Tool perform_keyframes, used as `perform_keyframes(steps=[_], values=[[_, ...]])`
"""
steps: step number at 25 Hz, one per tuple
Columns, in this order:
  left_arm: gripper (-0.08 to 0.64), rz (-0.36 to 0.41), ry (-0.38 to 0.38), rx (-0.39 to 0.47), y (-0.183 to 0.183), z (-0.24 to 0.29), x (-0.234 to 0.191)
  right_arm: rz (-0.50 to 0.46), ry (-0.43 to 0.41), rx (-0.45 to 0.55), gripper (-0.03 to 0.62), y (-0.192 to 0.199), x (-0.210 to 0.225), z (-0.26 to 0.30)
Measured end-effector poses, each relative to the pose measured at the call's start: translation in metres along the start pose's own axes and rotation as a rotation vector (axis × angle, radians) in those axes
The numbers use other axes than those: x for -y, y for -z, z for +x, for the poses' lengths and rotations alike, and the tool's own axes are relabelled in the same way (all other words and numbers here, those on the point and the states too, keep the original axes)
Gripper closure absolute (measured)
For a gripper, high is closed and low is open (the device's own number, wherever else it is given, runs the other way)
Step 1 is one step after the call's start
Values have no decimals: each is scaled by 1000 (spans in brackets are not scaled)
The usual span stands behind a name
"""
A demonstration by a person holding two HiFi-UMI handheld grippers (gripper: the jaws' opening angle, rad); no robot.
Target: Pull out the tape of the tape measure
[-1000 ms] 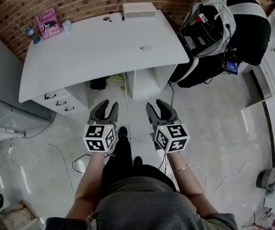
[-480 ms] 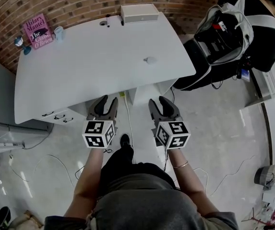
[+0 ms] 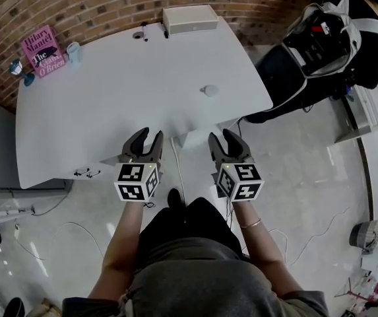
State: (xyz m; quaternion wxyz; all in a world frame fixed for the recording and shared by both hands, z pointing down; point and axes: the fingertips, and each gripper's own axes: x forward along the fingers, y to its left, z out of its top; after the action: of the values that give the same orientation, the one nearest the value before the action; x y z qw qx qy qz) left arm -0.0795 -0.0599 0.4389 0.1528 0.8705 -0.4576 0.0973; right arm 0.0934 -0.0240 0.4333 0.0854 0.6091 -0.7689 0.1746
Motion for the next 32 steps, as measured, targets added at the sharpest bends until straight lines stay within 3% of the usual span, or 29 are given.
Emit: perform_keyframes(steps=[15, 32], values=[[416, 0, 0, -51, -2, 51, -16, -19, 48, -49, 440, -6, 46, 57], [416, -22, -69, -112, -10, 119, -29, -65, -39, -175, 406, -6, 100, 144]])
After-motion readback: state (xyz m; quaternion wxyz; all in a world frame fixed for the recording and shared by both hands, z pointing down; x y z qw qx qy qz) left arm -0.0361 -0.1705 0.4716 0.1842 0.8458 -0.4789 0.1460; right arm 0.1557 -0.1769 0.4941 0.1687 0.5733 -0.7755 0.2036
